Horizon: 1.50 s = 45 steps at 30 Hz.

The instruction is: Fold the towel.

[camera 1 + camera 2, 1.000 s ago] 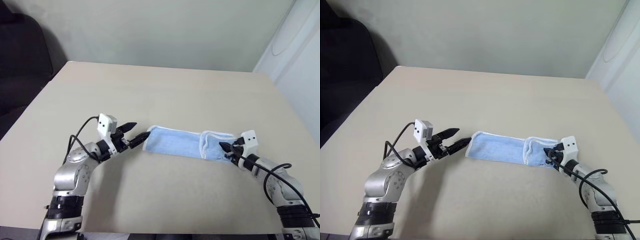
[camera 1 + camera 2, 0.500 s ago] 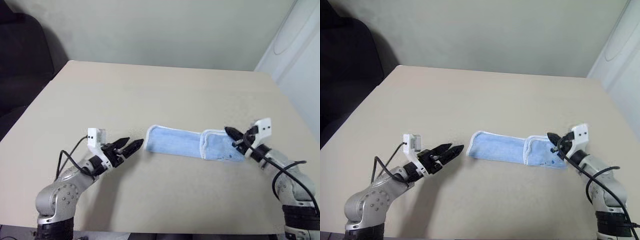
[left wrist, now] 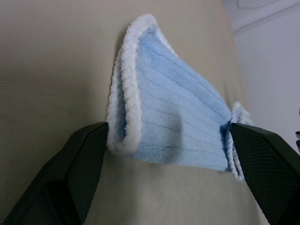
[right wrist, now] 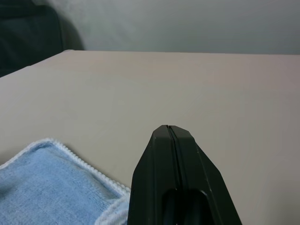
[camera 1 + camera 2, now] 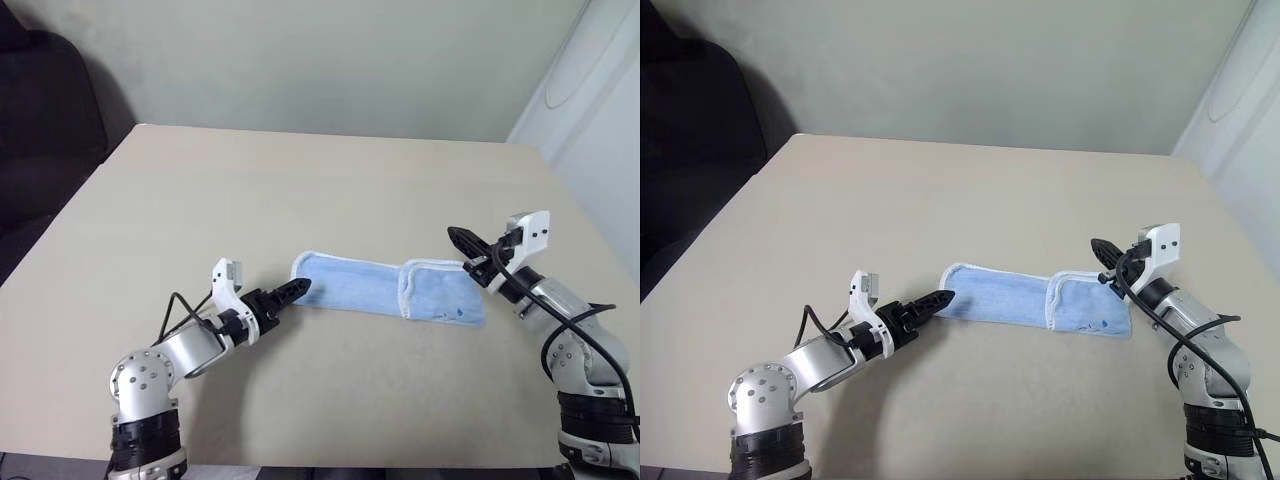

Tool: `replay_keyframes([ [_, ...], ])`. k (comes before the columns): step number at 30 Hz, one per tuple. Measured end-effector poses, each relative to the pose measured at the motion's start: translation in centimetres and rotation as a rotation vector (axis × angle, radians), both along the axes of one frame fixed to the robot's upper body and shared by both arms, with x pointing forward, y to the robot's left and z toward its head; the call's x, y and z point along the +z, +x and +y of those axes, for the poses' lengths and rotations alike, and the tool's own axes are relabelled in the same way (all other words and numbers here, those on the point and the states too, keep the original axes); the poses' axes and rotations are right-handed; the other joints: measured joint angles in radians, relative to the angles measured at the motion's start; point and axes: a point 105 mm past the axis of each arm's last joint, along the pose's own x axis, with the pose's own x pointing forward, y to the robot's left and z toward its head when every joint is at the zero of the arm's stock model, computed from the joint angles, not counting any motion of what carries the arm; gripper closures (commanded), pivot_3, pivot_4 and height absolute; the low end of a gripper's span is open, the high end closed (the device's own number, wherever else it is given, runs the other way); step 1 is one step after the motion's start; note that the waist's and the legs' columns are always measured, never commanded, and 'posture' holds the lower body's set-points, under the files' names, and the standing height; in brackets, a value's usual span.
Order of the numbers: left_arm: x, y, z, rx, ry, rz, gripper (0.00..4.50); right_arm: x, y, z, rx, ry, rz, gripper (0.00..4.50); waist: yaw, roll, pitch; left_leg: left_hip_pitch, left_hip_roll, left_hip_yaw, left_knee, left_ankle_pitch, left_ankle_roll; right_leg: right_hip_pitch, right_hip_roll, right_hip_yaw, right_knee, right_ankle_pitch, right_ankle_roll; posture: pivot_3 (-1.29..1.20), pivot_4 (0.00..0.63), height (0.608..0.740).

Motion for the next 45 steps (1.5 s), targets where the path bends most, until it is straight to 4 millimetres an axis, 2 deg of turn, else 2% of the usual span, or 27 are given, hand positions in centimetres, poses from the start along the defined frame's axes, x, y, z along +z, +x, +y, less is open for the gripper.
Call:
replay_keyframes([
  [9,-0.2,0.6,-0.7,-0.014,0.007,0.043,0.0,-0.1,0.1,0.1,-0.02,0.019,-0.008,4.48,0.003,0.002,0.001,0.002,-0.001,0.0,0.001,0.0,0.001,0.003,0.0,0.0,0.0,-0.001,0.0,0.0,0.15,0.74],
  [11,-0.3,0.8,-0.9,-0.017,0.011,0.051,0.37,-0.1,0.2,0.1,-0.027,0.021,-0.01,4.5,0.006,0.004,0.001,0.001,-0.001,0.0,0.001,0.0,0.002,0.004,0.0,0.0,0.0,-0.004,0.002,0.0,0.15,0.74],
  [12,-0.4,0.9,-0.9,-0.015,0.019,0.055,0.59,-0.2,0.2,0.2,-0.031,0.023,-0.01,4.5,0.007,0.004,0.001,0.001,-0.001,0.0,0.001,0.0,0.002,0.004,0.0,0.0,0.0,-0.005,0.003,0.0,0.15,0.74],
  [22,-1.7,1.2,-0.8,0.0,0.054,0.104,4.33,-0.3,0.3,0.1,-0.052,0.034,-0.01,4.5,0.007,0.006,0.002,0.001,-0.001,0.0,0.001,-0.001,0.002,0.003,0.0,0.0,0.0,-0.003,0.0,0.0,0.15,0.74],
  [28,-1.7,1.3,-0.9,-0.006,0.044,0.094,4.43,-0.3,0.3,0.1,-0.063,0.032,-0.011,4.5,0.007,0.004,0.004,0.0,-0.001,0.0,0.001,0.0,0.002,0.003,0.0,0.0,0.0,-0.002,-0.002,0.0,0.15,0.74],
  [31,-0.9,1.4,-1.1,-0.023,0.022,0.046,4.43,-0.3,0.3,0.0,-0.063,0.031,-0.011,4.5,0.007,0.002,0.006,-0.001,-0.001,-0.001,0.001,0.0,0.002,0.002,0.0,0.0,0.0,-0.002,-0.002,0.0,0.15,0.74],
  [33,0.5,1.8,-1.2,-0.045,0.032,-0.029,4.43,-0.3,0.3,0.0,-0.065,0.031,-0.011,4.5,0.007,0.0,0.007,-0.001,-0.001,-0.002,0.002,0.0,0.001,0.001,0.001,0.0,0.0,-0.002,-0.002,0.0,0.15,0.74],
  [38,5.6,2.8,-2.5,-0.165,0.114,-0.273,4.43,-0.2,0.3,-0.3,-0.078,0.029,-0.015,4.5,0.007,-0.002,0.008,-0.001,-0.002,-0.002,0.002,0.0,0.002,0.002,0.001,0.0,-0.001,-0.001,-0.005,0.0,0.15,0.74],
  [41,7.1,3.0,-4.4,-0.265,0.131,-0.351,4.43,0.2,0.4,-0.9,-0.098,0.034,-0.027,4.5,0.007,-0.002,0.008,-0.002,-0.002,-0.002,0.002,0.0,0.002,0.002,0.0,0.0,-0.001,-0.001,-0.006,0.0,0.15,0.74],
  [45,9.4,2.8,-8.1,-0.442,0.167,-0.466,4.43,0.6,0.8,-1.6,-0.133,0.032,-0.044,4.5,0.008,-0.003,0.009,-0.002,-0.002,-0.001,0.002,0.001,0.002,0.002,0.0,0.0,-0.001,-0.001,-0.006,0.0,0.15,0.74],
])
